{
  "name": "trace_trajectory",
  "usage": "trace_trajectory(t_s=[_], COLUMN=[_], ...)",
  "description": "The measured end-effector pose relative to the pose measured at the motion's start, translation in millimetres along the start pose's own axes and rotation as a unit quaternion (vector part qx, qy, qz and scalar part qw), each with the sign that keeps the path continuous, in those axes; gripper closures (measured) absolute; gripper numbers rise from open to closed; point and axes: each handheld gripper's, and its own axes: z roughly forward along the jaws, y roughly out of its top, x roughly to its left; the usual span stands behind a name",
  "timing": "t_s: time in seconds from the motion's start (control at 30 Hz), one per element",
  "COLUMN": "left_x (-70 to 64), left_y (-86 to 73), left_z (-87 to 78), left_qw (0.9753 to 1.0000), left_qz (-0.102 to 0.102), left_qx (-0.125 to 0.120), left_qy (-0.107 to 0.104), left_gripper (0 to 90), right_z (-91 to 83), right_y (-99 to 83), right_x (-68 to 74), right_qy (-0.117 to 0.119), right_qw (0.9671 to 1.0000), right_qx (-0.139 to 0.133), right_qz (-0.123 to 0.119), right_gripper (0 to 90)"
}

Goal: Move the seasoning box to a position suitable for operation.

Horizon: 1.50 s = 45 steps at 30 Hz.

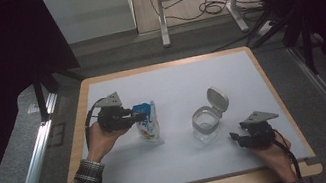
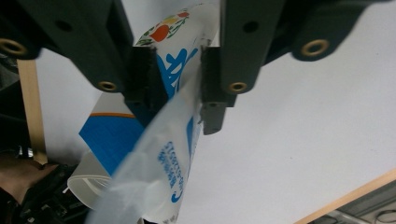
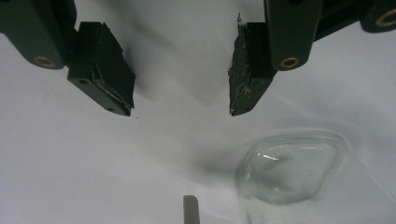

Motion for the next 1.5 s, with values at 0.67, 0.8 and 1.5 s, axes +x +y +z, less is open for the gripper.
trace_trajectory(t_s=[0.67, 0.8, 1.5], left_x=[-23.3, -31.7, -24.4], left_y=[8.6, 5.1, -13.1], left_z=[3.0, 0.1, -0.8], left_qw=[0.9977, 0.9976, 0.9987], left_qz=[-0.038, -0.04, 0.021], left_qx=[0.015, 0.009, 0.017], left_qy=[0.055, 0.056, 0.044], left_gripper=[88.6, 87.8, 85.2], right_z=[0.0, 0.0, 0.1], right_y=[0.0, 0.0, 0.0], right_x=[0.0, 0.0, 0.0], right_qy=[0.0, 0.0, -0.001], right_qw=[1.0, 1.0, 1.0], right_qx=[0.0, 0.0, 0.0], right_qz=[0.0, -0.001, -0.001], right_gripper=[40.9, 40.9, 40.9])
